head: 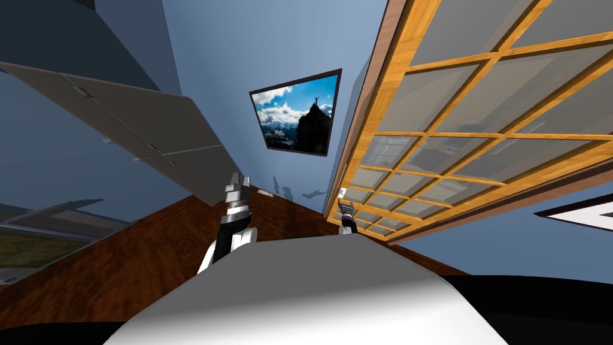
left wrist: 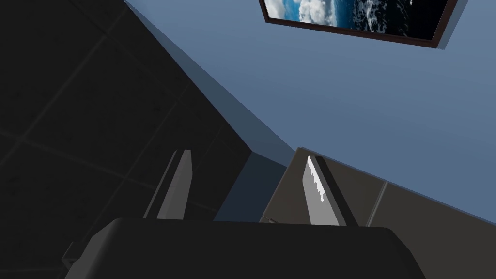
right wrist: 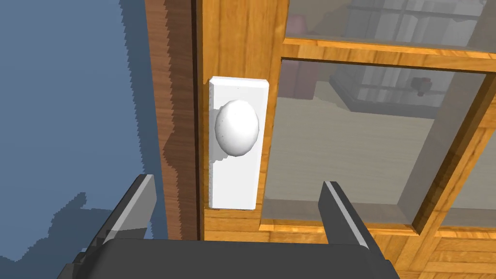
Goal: Pull the door open
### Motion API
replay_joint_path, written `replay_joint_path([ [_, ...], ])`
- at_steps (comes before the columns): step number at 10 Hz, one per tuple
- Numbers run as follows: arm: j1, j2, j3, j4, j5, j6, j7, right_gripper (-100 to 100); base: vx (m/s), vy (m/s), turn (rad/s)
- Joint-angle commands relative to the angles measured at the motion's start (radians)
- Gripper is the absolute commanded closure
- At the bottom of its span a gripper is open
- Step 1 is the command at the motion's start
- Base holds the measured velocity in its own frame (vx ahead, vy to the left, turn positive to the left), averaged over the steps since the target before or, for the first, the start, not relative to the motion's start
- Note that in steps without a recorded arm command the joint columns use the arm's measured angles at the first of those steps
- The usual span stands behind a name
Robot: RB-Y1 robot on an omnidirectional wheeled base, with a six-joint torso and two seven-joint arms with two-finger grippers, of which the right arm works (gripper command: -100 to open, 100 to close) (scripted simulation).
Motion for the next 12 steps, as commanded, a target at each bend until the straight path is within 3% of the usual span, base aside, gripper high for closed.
replay_joint_path([
  [1, 0.003, -0.025, -0.001, 0.022, -0.004, -0.012, -0.033, -100, 0.214, 0.029, 0.098],
  [2, 0.012, -0.042, -0.003, 0.027, -0.007, -0.016, -0.051, -100, 0.194, -0.011, 0.106],
  [4, 0.012, -0.042, -0.003, 0.027, -0.007, -0.016, -0.051, -100, 0.088, -0.020, 0.010],
  [5, 0.027, -0.072, -0.007, 0.034, -0.013, -0.024, -0.085, -100, 0.118, 0.019, 0.112],
  [6, 0.027, -0.072, -0.007, 0.034, -0.013, -0.024, -0.085, -100, 0.150, 0.004, 0.069],
  [7, 0.034, -0.088, -0.009, 0.039, -0.016, -0.029, -0.102, -100, 0.168, -0.032, 0.056],
  [8, 0.038, -0.081, -0.010, 0.019, -0.016, -0.019, -0.087, -100, 0.078, -0.020, 0.015],
  [9, 0.038, -0.081, -0.010, 0.019, -0.016, -0.019, -0.087, 100, -0.015, 0.004, -0.010],
  [12, 0.038, -0.081, -0.010, 0.019, -0.016, -0.019, -0.087, 100, -0.021, 0.002, 0.000],
])
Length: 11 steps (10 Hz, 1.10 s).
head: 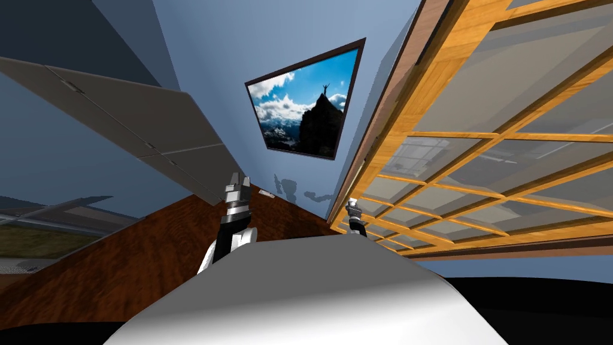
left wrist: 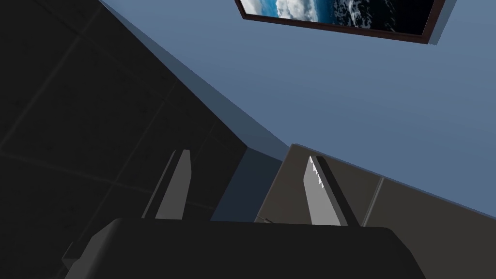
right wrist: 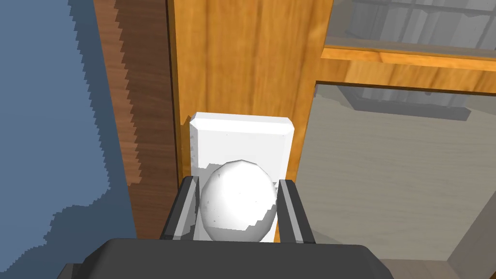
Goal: Pull the door open
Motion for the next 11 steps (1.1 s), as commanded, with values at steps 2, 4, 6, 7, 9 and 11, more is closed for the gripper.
replay_joint_path([
  [2, 0.000, 0.001, 0.000, -0.001, 0.000, -0.001, -0.001, 100, -0.003, 0.001, 0.000],
  [4, 0.009, -0.011, 0.025, -0.009, 0.010, -0.002, -0.022, 100, -0.155, -0.026, 0.081],
  [6, 0.017, -0.023, 0.049, -0.018, 0.021, -0.004, -0.043, 100, -0.175, 0.012, 0.070],
  [7, 0.022, -0.029, 0.063, -0.023, 0.027, -0.006, -0.055, 100, -0.176, -0.008, 0.072],
  [9, 0.031, -0.042, 0.089, -0.033, 0.038, -0.009, -0.079, 100, -0.222, -0.027, 0.077],
  [11, 0.039, -0.055, 0.116, -0.044, 0.049, -0.012, -0.102, 100, -0.232, -0.028, 0.091],
])
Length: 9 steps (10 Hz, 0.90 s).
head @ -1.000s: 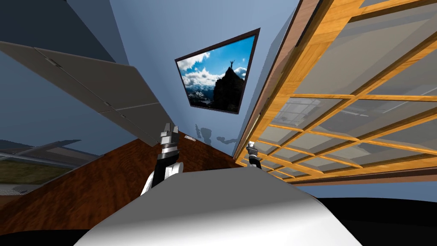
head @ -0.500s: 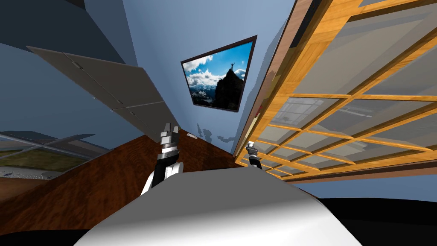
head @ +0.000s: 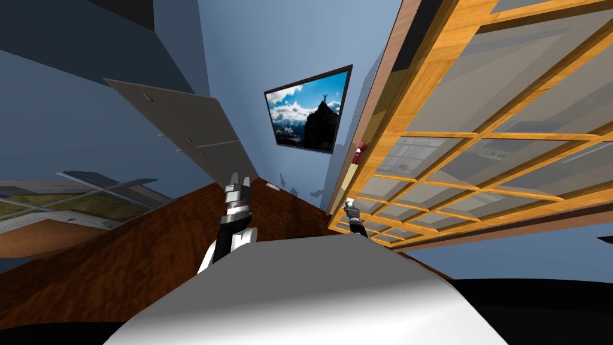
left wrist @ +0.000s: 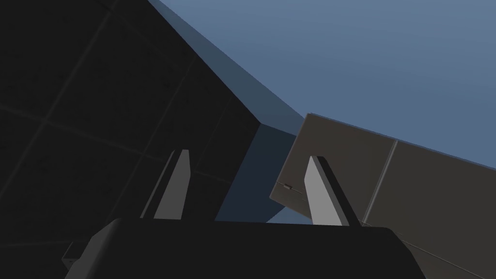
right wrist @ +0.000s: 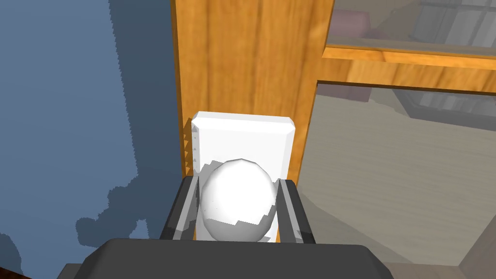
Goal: Pull the door open
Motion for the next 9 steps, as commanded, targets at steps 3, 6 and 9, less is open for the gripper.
replay_joint_path([
  [3, 0.015, -0.016, 0.033, -0.013, 0.015, -0.006, -0.027, 100, -0.151, -0.007, 0.061],
  [6, 0.030, -0.043, 0.073, -0.024, 0.035, -0.024, -0.064, 100, -0.245, -0.024, 0.085],
  [9, 0.047, -0.072, 0.118, -0.037, 0.056, -0.044, -0.105, 100, -0.263, -0.024, 0.085],
])
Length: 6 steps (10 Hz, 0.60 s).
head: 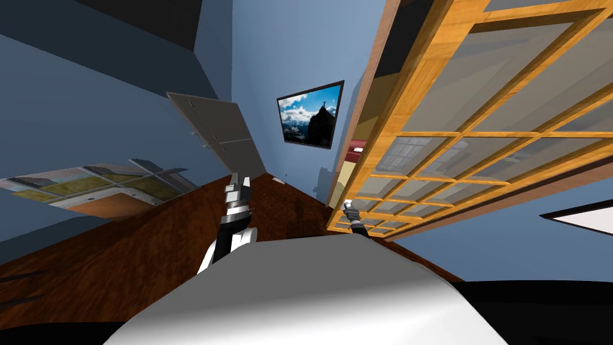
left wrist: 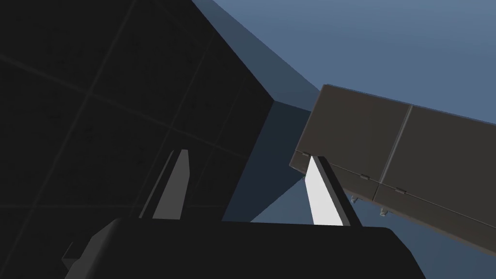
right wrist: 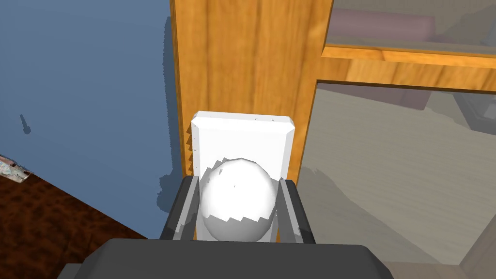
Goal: Pull the door open
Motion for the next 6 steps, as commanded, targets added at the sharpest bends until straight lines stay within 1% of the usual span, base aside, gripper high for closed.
replay_joint_path([
  [1, 0.000, 0.000, 0.000, 0.000, 0.000, 0.000, 0.000, 100, -0.114, -0.024, 0.027],
  [2, 0.014, -0.014, 0.024, -0.002, 0.013, -0.018, -0.023, 100, -0.167, -0.026, 0.121],
  [3, 0.019, -0.023, 0.035, -0.003, 0.019, -0.028, -0.034, 100, -0.258, -0.053, 0.105],
  [6, 0.044, -0.060, 0.081, -0.009, 0.046, -0.073, -0.083, 100, -0.273, -0.051, 0.107],
])
